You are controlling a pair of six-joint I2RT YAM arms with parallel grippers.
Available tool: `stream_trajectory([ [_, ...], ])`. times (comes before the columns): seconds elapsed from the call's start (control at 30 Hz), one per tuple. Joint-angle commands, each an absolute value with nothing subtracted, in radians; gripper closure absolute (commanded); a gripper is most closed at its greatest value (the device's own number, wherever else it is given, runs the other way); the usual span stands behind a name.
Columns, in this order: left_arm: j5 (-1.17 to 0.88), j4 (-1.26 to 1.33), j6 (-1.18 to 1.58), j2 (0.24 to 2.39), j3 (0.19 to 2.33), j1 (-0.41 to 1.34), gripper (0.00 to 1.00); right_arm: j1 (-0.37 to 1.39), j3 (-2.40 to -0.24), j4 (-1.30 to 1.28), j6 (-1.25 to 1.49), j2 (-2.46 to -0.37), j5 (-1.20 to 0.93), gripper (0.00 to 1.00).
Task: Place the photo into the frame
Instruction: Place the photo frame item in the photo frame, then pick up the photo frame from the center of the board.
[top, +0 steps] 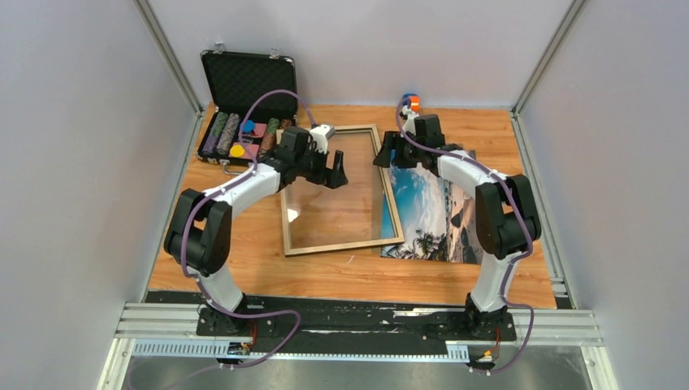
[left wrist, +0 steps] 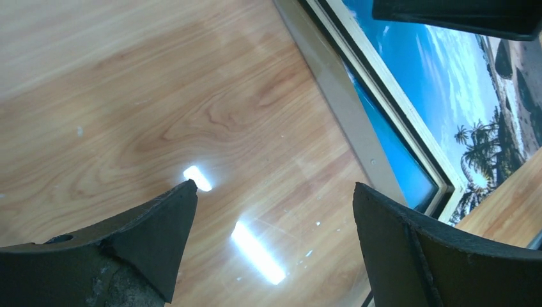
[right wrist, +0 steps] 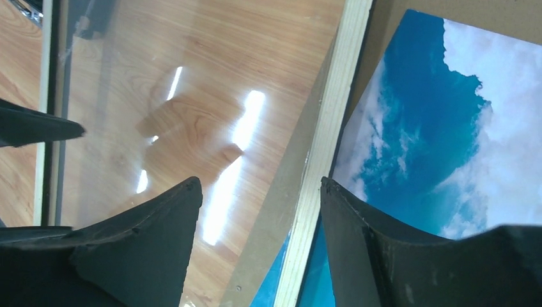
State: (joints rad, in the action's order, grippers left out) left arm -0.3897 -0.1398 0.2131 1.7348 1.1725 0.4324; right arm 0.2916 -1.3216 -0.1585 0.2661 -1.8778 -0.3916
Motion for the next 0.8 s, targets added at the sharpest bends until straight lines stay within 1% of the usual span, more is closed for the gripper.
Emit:
stream_trajectory([
  [0.0,-0.313,-0.196,0.115,1.630,1.201,0.422,0.00,0.280,-1.309,-0.121,0.243,-1.901,-0.400,0.34],
  [0.27,-0.230,-0.314,0.065,1.544,1.180,0.320,0.00,0.278,-1.313,-0.117,0.220,-1.953,-0.412,0.35],
  [0.5,-0.183,-0.390,0.040,1.514,1.140,0.239,0.01,0.278,-1.320,-0.117,0.217,-1.998,-0.420,0.39],
  [0.67,-0.163,-0.391,0.046,1.509,1.084,0.225,0.02,0.278,-1.322,-0.117,0.225,-2.023,-0.430,0.44],
  [0.77,-0.157,-0.381,0.052,1.520,1.063,0.218,0.03,0.279,-1.324,-0.117,0.230,-2.036,-0.438,0.50],
])
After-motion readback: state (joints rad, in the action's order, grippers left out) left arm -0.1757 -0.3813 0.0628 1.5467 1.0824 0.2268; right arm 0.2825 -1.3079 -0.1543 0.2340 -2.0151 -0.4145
